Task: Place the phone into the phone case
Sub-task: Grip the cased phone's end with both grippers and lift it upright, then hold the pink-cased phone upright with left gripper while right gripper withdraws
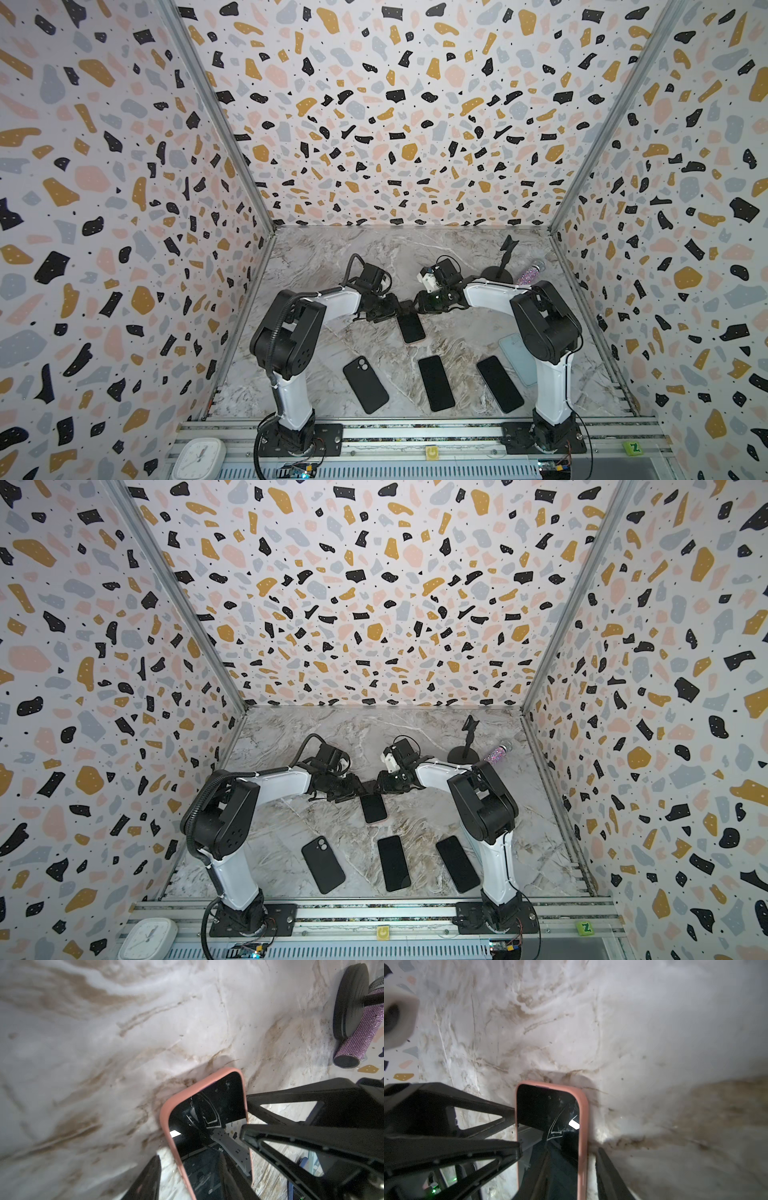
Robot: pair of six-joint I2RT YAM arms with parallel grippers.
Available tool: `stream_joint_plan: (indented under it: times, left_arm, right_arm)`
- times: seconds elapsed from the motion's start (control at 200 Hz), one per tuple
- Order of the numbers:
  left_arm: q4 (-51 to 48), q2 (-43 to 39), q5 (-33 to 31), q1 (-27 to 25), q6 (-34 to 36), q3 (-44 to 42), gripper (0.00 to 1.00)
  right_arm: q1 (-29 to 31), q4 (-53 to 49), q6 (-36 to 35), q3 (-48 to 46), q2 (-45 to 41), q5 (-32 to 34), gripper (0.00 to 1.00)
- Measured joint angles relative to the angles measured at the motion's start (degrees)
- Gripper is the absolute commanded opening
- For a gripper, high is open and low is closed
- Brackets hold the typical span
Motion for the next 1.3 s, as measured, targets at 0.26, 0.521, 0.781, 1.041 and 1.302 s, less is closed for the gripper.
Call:
stream_joint_plan:
  times: [0.26,0.521,0.781,1.041,1.302]
  left_arm:
    - [1.7,1.4,-1.6,-1.2,-1.2,0.4,0.25]
    - [1.1,1.4,-2.3,-1.2,-1.4,0.7,0.16]
    - [-2.6,0.7,-7.5,-4.7,0.7,3.3,0.71]
    - [-11.9,-1.1,-17.2,-11.5,-1.7,5.0,0.86]
    - [-15.6,-0.5,-20.9,-15.7,-7.2,7.1,1.0]
  right_arm:
    - [0.2,0.1,1.1,-0.5,-0.1,2.6,0.14]
    - [0.1,2.5,2.5,-2.7,-1.8,4.8,0.07]
    - [0.9,1.4,3.2,-7.1,-6.7,2.8,0.39]
    - [-2.7,1.9,0.6,-17.7,-26.7,5.0,0.61]
    - [-7.1,4.3,-1.3,-29.6,-36.3,4.5,0.73]
